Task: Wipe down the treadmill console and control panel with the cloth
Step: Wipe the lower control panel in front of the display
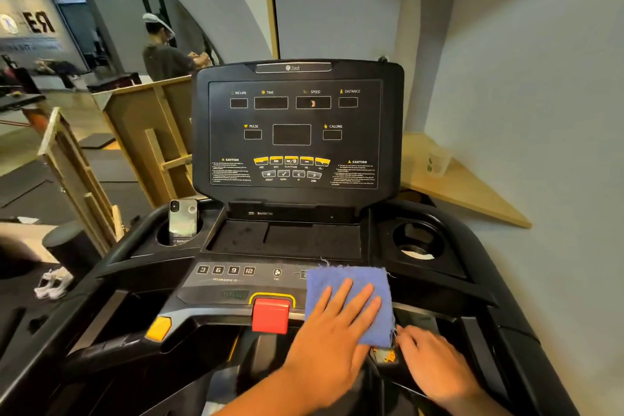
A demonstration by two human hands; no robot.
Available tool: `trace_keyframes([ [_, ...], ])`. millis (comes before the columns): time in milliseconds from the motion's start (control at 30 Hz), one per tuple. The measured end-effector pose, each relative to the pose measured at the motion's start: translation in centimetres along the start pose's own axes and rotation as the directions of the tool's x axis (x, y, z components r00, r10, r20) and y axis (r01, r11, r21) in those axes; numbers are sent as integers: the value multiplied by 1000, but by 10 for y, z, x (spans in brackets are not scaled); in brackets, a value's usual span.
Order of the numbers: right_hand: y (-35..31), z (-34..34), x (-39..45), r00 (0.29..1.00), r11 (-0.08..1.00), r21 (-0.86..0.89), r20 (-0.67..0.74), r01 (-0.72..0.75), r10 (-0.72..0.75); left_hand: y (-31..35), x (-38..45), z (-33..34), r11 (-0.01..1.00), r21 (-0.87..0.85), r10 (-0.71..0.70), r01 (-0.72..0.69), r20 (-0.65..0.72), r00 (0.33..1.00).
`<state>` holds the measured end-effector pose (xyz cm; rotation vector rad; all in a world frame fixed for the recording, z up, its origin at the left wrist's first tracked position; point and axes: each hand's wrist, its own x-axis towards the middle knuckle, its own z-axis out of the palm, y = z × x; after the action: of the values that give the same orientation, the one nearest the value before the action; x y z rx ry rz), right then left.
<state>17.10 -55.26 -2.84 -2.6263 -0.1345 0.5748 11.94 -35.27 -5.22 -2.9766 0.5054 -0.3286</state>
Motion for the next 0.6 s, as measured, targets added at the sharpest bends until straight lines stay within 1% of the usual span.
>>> trace_keyframes([
  [67, 2, 1, 0, 1000, 1000, 17, -3, -5, 5, -11, 2, -2, 1000, 7, 27, -27, -7, 1000],
  [100, 4, 2, 1, 1000, 999, 33, -13, -13, 13, -17, 6, -4, 1000, -22, -5, 4, -7, 1000],
  [200, 7, 5, 1, 1000, 999, 44, -21, -6, 7, -23, 20, -9, 970, -109, -220, 219, 5, 976],
  [233, 8, 5, 0, 1000, 999, 53, -27, -2, 4, -19, 21, -8, 961, -126, -245, 245, 16, 969],
  [267, 8, 6, 1, 999, 998, 63, -38, -4, 6, -12, 20, -6, 967, -121, -223, 223, 15, 975],
  [367, 8, 6, 0, 999, 999, 47, -32, 19, -18, 4, 4, -4, 999, -46, -4, 4, 7, 1000],
  [400, 8, 6, 0, 999, 999, 42, -24, 29, -28, 1, -2, -6, 999, -28, 37, -36, 18, 999],
  [433, 7, 5, -1, 999, 998, 46, -20, 32, -31, -6, -4, -8, 999, -27, 45, -45, 16, 999],
  [467, 8, 5, -3, 999, 997, 69, -21, 29, -28, -14, -5, -7, 999, -44, 21, -21, 6, 1000],
  [533, 10, 5, -3, 999, 994, 108, -33, 29, -25, -33, -6, -7, 990, -100, -103, 103, 9, 995],
  [600, 12, 6, -3, 998, 994, 96, -43, 59, -55, -54, -12, -9, 964, -139, -226, 226, 12, 974],
])
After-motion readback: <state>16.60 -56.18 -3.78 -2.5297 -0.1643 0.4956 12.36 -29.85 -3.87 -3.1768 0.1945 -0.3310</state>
